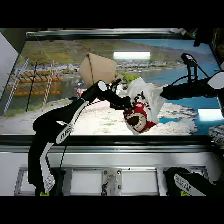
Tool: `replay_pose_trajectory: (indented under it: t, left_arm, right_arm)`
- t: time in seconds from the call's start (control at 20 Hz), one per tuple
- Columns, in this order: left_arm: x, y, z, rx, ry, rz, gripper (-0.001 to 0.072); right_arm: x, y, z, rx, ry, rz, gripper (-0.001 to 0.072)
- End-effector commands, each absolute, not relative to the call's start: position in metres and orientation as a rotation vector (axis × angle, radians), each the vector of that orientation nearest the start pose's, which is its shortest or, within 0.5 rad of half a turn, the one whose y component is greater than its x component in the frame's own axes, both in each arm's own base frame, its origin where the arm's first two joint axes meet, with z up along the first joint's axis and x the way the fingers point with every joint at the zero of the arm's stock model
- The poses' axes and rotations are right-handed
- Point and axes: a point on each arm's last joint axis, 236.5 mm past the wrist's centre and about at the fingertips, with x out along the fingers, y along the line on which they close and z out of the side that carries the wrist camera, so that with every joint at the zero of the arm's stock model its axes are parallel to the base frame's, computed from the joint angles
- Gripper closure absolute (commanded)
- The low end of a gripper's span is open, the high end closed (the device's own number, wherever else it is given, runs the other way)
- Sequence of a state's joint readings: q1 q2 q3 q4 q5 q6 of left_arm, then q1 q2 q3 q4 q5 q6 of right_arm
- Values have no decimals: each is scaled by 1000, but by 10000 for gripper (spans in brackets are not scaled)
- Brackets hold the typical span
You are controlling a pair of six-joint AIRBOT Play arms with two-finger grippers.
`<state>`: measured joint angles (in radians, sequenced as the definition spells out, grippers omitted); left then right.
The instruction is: Fold the clothes and pants, and hang the long-sleeved shirts on hangers.
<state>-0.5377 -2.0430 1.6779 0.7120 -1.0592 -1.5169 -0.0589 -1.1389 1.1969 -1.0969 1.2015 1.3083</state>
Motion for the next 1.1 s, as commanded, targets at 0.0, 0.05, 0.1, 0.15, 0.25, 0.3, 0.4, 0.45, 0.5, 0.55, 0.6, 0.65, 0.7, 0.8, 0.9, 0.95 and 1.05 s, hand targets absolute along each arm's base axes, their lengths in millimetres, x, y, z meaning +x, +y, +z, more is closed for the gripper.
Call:
replay_pose_trajectory:
  t: [0.0, 0.05, 0.1, 0.15, 0.25, 0.3, 0.4, 0.45, 0.5, 0.55, 0.6, 0.65, 0.7, 0.8, 0.9, 0.95, 1.05]
  left_arm:
    - [382, -415, -92, -479, 1532, -784, 689]
    - [388, -410, -88, -489, 1523, -778, 687]
    - [396, -402, -79, -501, 1504, -773, 688]
    - [411, -390, -60, -506, 1454, -763, 688]
    - [446, -360, 4, -527, 1287, -746, 689]
    - [462, -338, 53, -528, 1167, -742, 689]
    - [464, -297, 163, -481, 917, -765, 688]
    - [451, -277, 219, -444, 797, -767, 688]
    - [432, -260, 267, -401, 689, -762, 687]
    - [411, -244, 308, -350, 588, -749, 688]
    - [384, -228, 348, -296, 485, -733, 687]
    - [355, -215, 382, -257, 390, -723, 687]
    - [330, -205, 409, -227, 309, -713, 687]
    - [288, -185, 449, -209, 183, -681, 688]
    - [265, -175, 465, -199, 132, -660, 688]
    - [263, -170, 463, -199, 135, -635, 687]
    - [276, -165, 434, -207, 206, -580, 687]
  right_arm:
    - [379, 79, 96, 203, 1058, 383, 689]
    - [380, 78, 96, 202, 1058, 383, 689]
    - [380, 77, 97, 203, 1055, 381, 689]
    - [380, 76, 100, 196, 1046, 378, 689]
    - [387, 69, 125, 183, 983, 366, 689]
    - [391, 68, 148, 169, 929, 366, 689]
    - [395, 69, 215, 135, 770, 371, 690]
    - [392, 72, 251, 121, 684, 381, 689]
    - [385, 76, 288, 112, 599, 396, 690]
    - [374, 81, 325, 98, 511, 411, 690]
    - [362, 84, 352, 88, 445, 421, 690]
    - [350, 87, 373, 80, 391, 428, 689]
    - [338, 88, 391, 79, 342, 426, 690]
    - [319, 88, 411, 101, 283, 416, 689]
    - [309, 90, 417, 139, 275, 414, 690]
    - [308, 90, 415, 156, 285, 412, 689]
    - [314, 91, 401, 187, 347, 412, 690]
